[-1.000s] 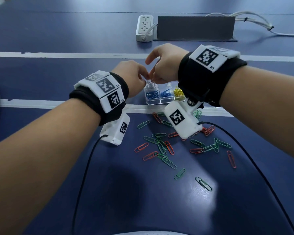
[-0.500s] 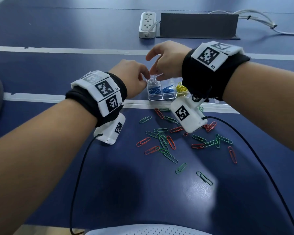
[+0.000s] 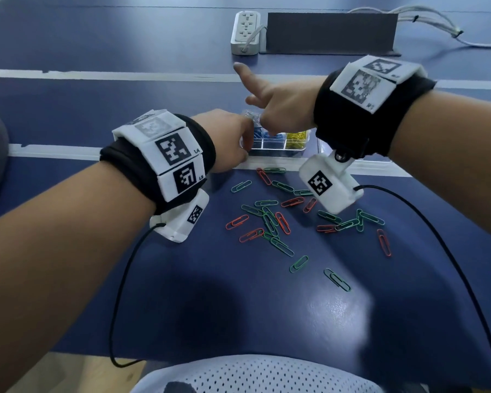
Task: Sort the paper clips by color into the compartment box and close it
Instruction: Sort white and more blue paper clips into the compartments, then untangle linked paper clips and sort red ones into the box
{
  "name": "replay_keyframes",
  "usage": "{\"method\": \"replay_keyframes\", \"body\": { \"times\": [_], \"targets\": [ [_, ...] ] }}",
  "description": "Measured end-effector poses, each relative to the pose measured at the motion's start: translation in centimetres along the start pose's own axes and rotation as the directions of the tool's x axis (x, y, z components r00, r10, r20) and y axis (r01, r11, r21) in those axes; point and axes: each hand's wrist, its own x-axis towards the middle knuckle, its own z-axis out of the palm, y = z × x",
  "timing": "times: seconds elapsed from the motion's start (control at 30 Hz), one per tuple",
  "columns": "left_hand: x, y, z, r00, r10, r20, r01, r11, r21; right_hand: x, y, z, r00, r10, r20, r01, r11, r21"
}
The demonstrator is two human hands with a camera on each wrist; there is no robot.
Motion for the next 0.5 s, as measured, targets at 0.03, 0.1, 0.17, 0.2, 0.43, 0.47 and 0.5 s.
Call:
{"method": "replay_keyframes", "body": {
  "times": [0.03,0.1,0.17,0.2,0.43,0.47,0.5],
  "targets": [
    [-0.1,0.2,0.1,1.000,0.016,-0.001,-0.016,1.000,0.010,-0.1,0.1,-0.1,1.000,0.000,-0.015,0.000,1.000,-0.004],
    [-0.3,0.5,0.3,0.999,0.036,-0.006,-0.036,0.999,0.023,-0.3,0.5,-0.2,0.998,0.001,-0.055,-0.001,1.000,0.002],
    [-0.4,0.6,0.5,0.999,0.045,-0.003,-0.044,0.999,0.031,-0.4,0.9,-0.5,0.992,0.008,-0.126,-0.008,1.000,0.001],
    [-0.4,0.6,0.5,0.999,0.045,-0.001,-0.045,0.999,0.030,-0.4,1.1,-0.6,0.986,0.013,-0.164,-0.016,1.000,-0.012],
    [-0.6,0.5,0.5,1.000,0.022,0.016,-0.022,0.999,0.034,-0.7,2.0,0.3,0.992,-0.019,-0.121,-0.011,0.969,-0.247],
    [-0.6,0.6,0.5,1.000,0.021,0.016,-0.021,0.999,0.035,-0.8,2.0,0.5,0.994,-0.028,-0.106,-0.002,0.961,-0.277],
    [-0.6,0.6,0.5,1.000,0.020,0.019,-0.020,0.999,0.035,-0.9,1.9,0.7,0.995,-0.035,-0.095,0.005,0.953,-0.303]
  ]
}}
